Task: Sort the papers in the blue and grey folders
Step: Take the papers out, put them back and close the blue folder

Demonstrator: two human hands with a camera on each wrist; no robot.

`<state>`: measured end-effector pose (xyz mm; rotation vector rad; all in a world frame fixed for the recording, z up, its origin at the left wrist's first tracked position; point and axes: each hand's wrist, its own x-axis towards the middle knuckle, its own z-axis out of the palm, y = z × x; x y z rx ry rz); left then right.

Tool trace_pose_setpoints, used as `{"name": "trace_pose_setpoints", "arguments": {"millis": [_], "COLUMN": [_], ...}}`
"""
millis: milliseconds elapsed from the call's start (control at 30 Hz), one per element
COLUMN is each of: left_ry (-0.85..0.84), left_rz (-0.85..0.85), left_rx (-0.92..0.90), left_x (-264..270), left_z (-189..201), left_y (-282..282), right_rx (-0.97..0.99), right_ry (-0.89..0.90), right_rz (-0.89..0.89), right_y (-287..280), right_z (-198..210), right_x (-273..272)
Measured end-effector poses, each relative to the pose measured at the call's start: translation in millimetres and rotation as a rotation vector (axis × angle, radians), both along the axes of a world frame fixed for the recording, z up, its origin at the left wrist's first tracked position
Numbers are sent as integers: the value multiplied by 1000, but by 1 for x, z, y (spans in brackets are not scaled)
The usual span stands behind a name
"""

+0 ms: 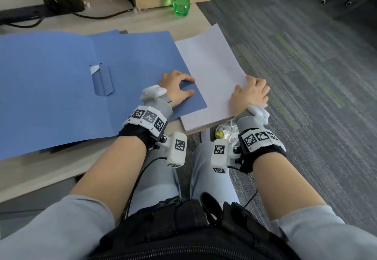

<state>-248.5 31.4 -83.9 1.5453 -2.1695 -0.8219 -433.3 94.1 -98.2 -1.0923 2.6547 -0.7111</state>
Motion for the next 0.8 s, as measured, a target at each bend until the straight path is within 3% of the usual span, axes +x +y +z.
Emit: {"name": "trace_pose_setpoints", "arguments": {"millis": [800], "left_ry": [-24], "left_rz": [0], "left_rx": [-1], "left_x": [1], "left_z": [-3], "left_y": [0], "right_rx": [-1], "right_ry": [-93], "right_rz": [-18], "right_y": [-9], "right_z": [3], "right_x": [-8]}}
